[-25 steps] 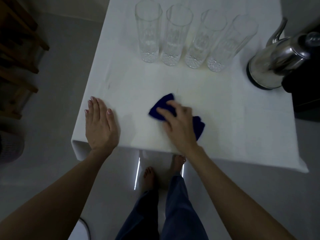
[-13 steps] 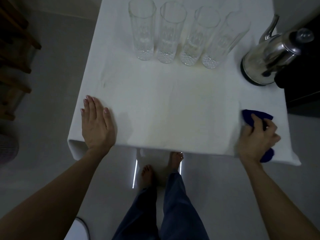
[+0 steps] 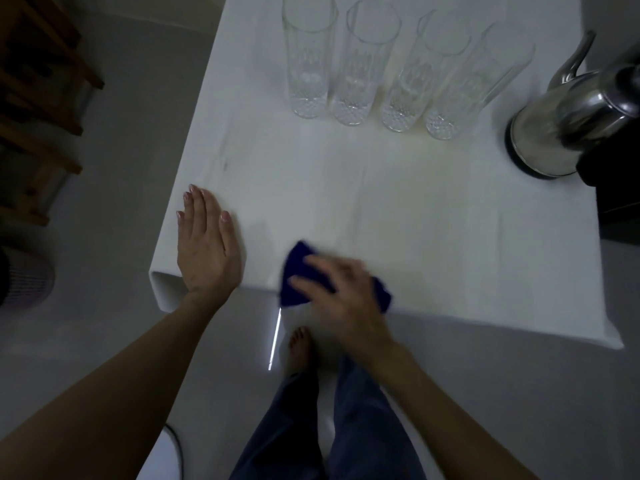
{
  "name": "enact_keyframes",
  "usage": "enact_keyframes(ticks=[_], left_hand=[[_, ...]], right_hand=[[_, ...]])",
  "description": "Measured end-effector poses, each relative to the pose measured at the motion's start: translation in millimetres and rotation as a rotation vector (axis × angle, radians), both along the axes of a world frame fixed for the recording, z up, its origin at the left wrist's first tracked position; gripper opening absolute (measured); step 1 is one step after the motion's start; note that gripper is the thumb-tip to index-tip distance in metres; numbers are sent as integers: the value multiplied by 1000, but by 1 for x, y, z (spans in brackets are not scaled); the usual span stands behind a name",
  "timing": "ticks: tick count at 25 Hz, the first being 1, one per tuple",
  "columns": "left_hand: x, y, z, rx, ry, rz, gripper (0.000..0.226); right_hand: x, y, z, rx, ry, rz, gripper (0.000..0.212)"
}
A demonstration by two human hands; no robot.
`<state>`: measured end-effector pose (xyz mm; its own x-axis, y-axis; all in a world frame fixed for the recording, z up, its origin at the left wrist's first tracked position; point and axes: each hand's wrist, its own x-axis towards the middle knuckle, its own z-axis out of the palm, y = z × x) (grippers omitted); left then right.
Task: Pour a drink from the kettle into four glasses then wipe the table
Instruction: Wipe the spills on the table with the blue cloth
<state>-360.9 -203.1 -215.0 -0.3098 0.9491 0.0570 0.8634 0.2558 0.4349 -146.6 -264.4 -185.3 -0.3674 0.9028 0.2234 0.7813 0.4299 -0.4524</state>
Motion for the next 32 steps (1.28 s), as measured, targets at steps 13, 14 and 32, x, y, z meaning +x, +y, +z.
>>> enact_keyframes(ticks=[13,14,32], left_hand=[[1,1,-4,-3,43,-18,58],[2,2,-3,-8,41,-20,58],[1,13,8,-20,16,-24,62]], right_hand=[[5,117,-13,-38,-93,-351,46],[5,105,-13,5,-162,-8,43],[87,153,-11,14,-183,-392,51]])
